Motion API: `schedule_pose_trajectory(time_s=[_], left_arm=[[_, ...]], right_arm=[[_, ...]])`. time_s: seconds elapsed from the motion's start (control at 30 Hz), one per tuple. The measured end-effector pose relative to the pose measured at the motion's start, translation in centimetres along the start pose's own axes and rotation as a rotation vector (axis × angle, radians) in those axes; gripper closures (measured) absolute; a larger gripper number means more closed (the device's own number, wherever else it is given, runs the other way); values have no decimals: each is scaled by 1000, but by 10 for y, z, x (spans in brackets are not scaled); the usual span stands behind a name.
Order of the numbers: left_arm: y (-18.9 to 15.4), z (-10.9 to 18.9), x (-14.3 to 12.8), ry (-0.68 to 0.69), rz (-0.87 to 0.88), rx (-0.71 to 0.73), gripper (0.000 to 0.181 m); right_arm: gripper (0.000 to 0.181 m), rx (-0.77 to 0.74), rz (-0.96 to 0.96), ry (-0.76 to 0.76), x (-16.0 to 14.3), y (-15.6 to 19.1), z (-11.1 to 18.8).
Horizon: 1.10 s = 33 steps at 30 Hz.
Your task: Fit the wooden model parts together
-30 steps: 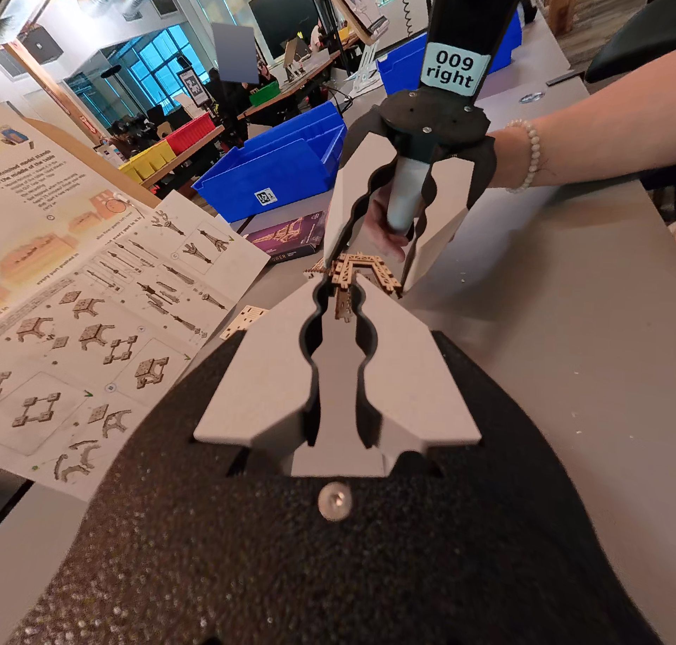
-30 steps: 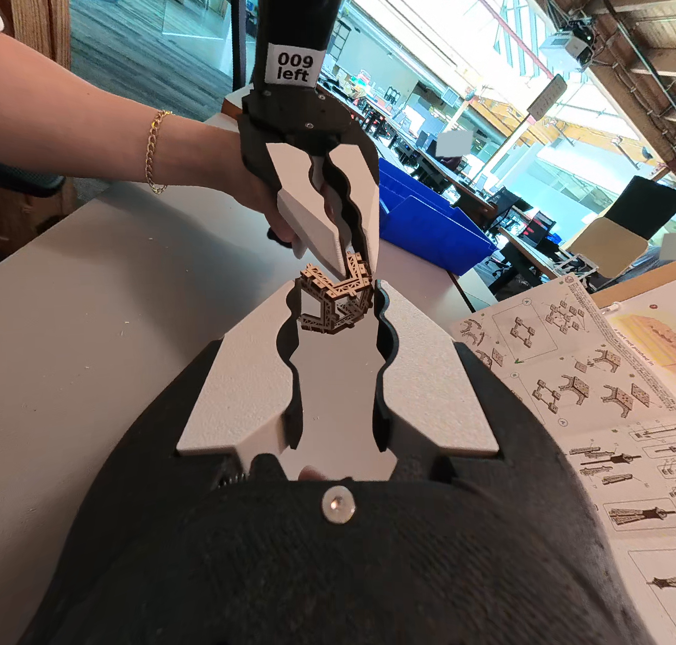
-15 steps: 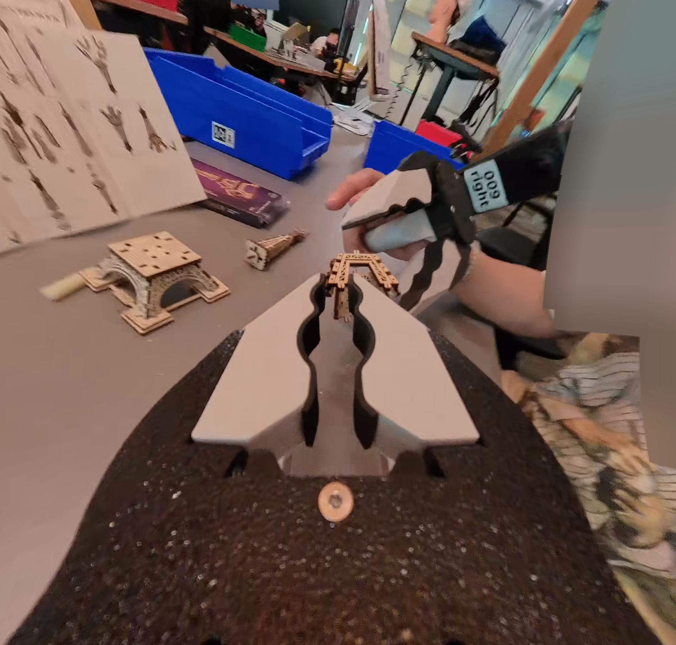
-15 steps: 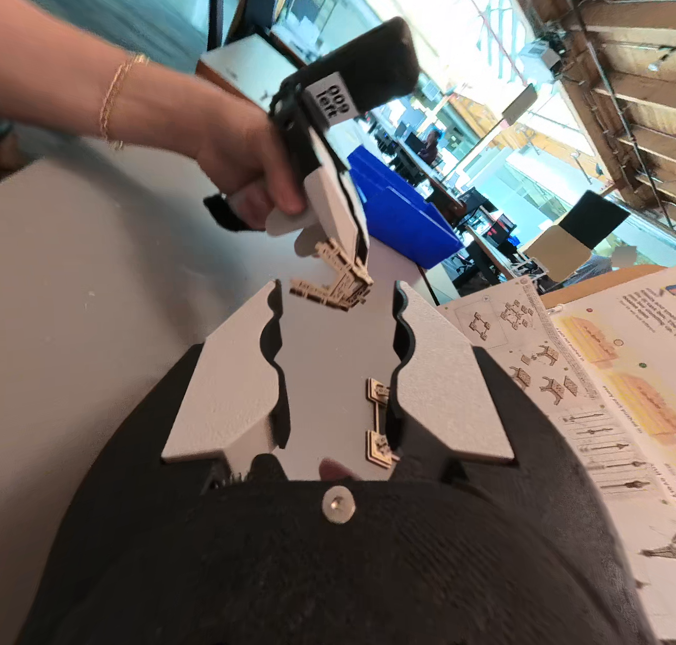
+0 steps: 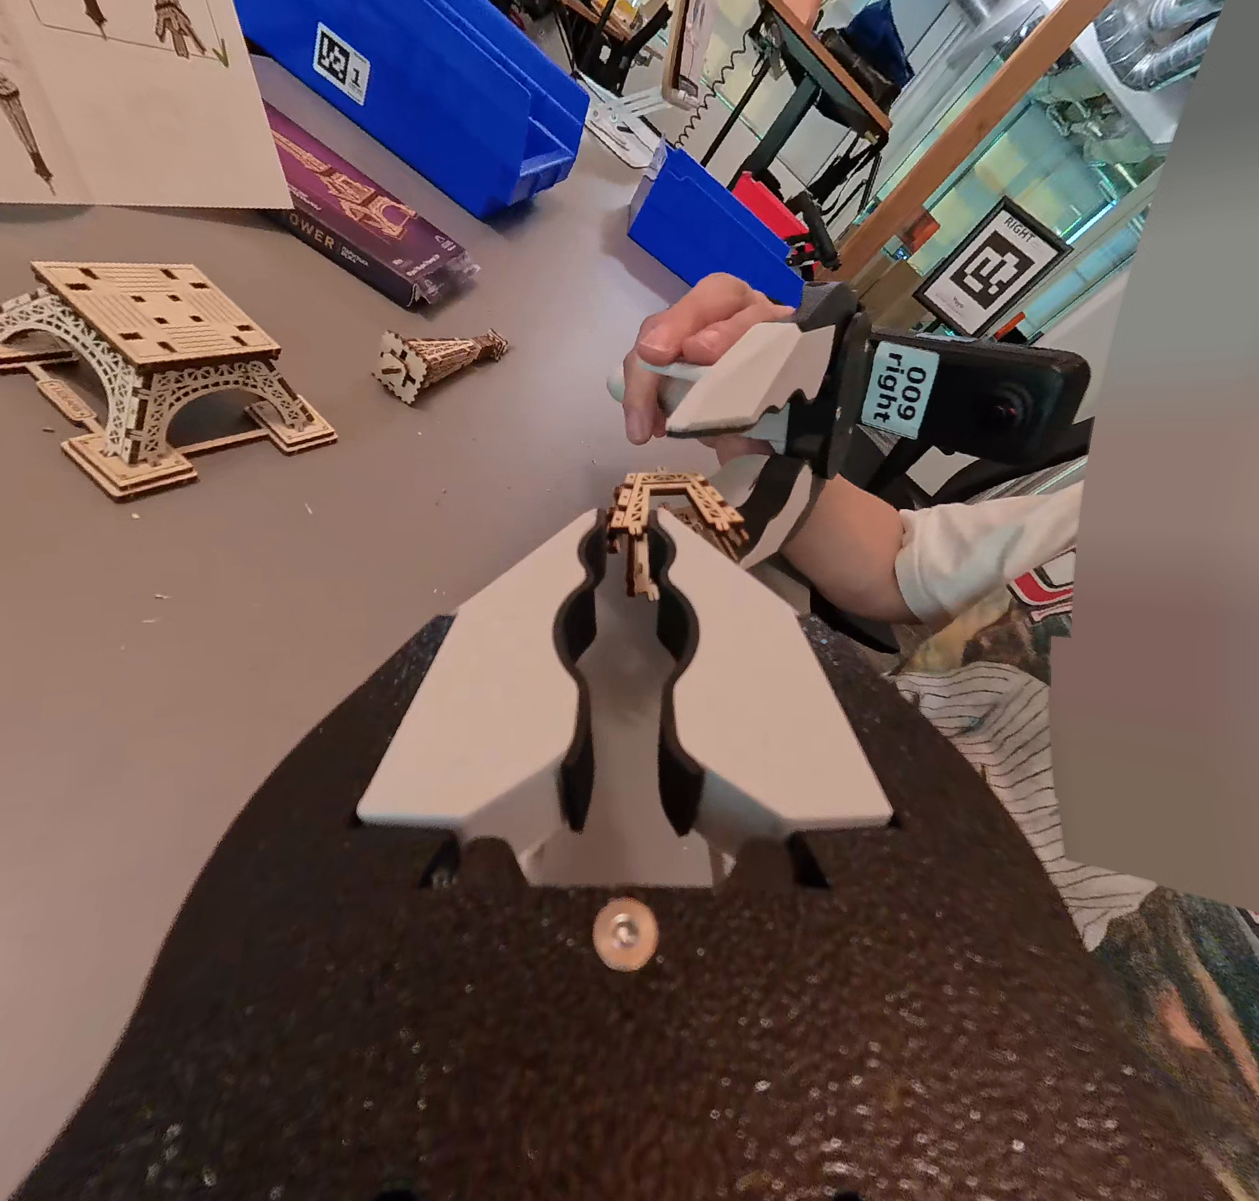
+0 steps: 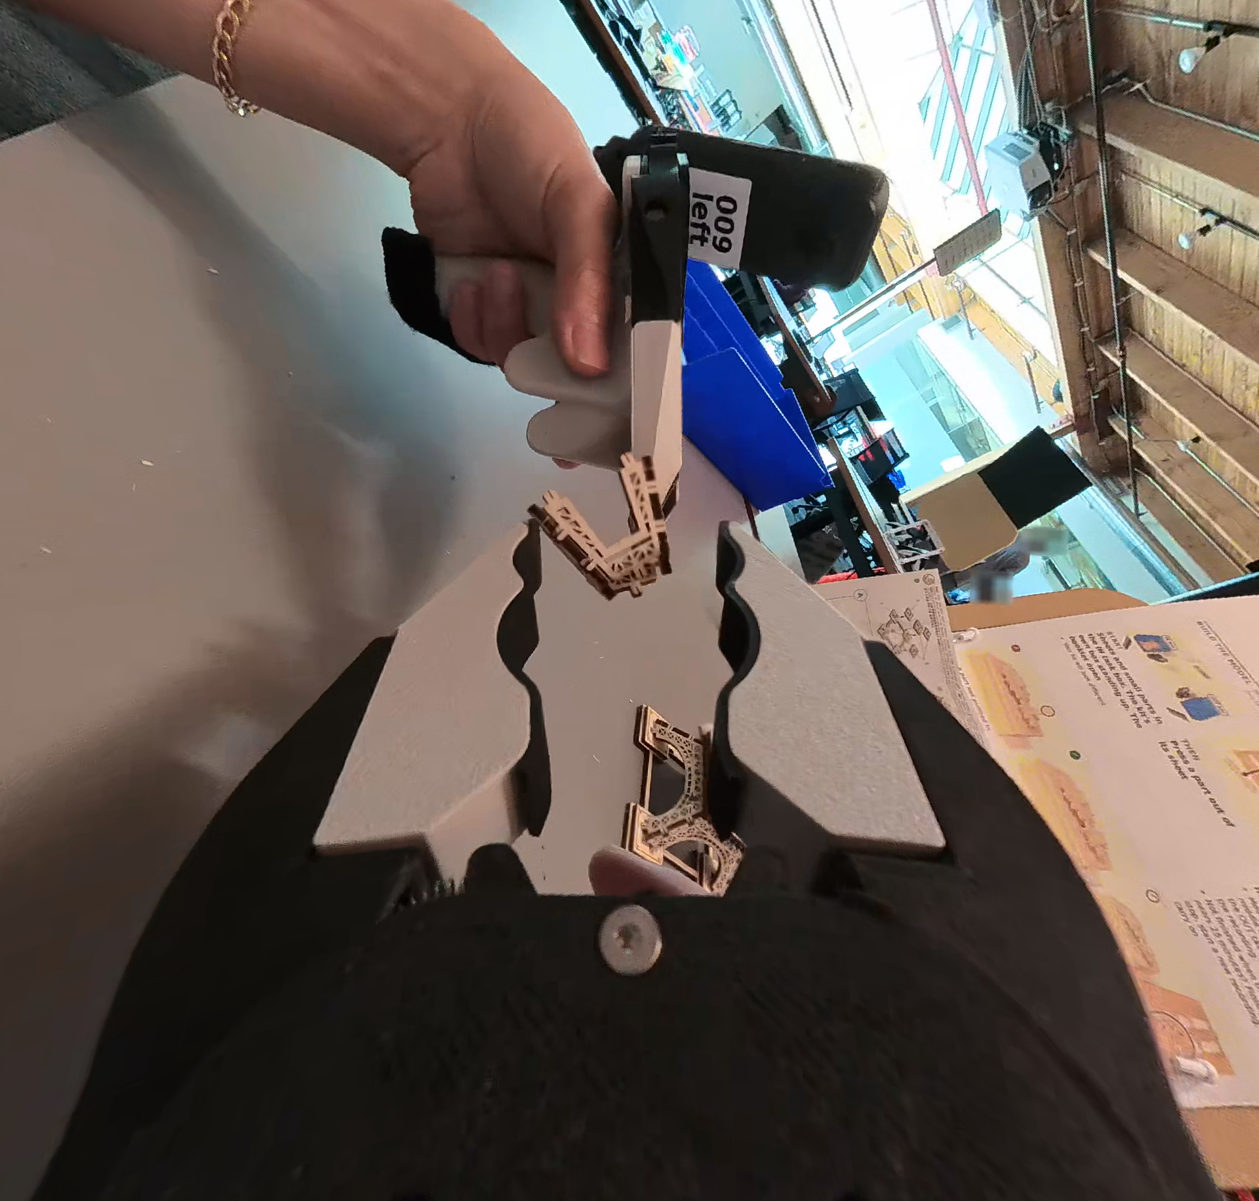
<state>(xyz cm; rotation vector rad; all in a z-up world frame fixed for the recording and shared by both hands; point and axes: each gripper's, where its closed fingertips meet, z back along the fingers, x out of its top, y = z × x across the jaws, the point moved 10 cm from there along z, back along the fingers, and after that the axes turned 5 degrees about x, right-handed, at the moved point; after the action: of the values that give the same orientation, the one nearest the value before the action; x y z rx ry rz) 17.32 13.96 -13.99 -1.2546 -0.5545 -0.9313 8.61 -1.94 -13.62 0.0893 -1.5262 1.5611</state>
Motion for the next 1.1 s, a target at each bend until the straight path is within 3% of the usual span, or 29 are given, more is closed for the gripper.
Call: schedule_pose_trajectory(time_s=[0.17, 0.43, 0.53, 0.63, 0.7, 0.83, 1.1], left_arm=[[0, 0, 0, 3, 6, 8, 172], [-1, -1, -1, 26, -11, 52, 172], [2, 4, 2, 29, -61, 182, 172], [0, 10, 5, 48, -136, 325, 172], [-4, 9, 7, 56, -171, 367, 172], [-12, 3, 7, 85, -215, 394, 172], [-18, -4, 5, 105, -202, 320, 172]], right_arm=[[145, 36, 9, 5, 1, 4, -3], [148, 61, -15, 7, -1, 4, -3], [138, 53, -86, -21, -5, -4, 7], [148, -18, -154, -108, -3, -16, 21], [149, -70, -112, -75, -2, -17, 19], [140, -36, -27, 10, 1, -5, 1], [160, -28, 4, 75, 0, 0, -8]])
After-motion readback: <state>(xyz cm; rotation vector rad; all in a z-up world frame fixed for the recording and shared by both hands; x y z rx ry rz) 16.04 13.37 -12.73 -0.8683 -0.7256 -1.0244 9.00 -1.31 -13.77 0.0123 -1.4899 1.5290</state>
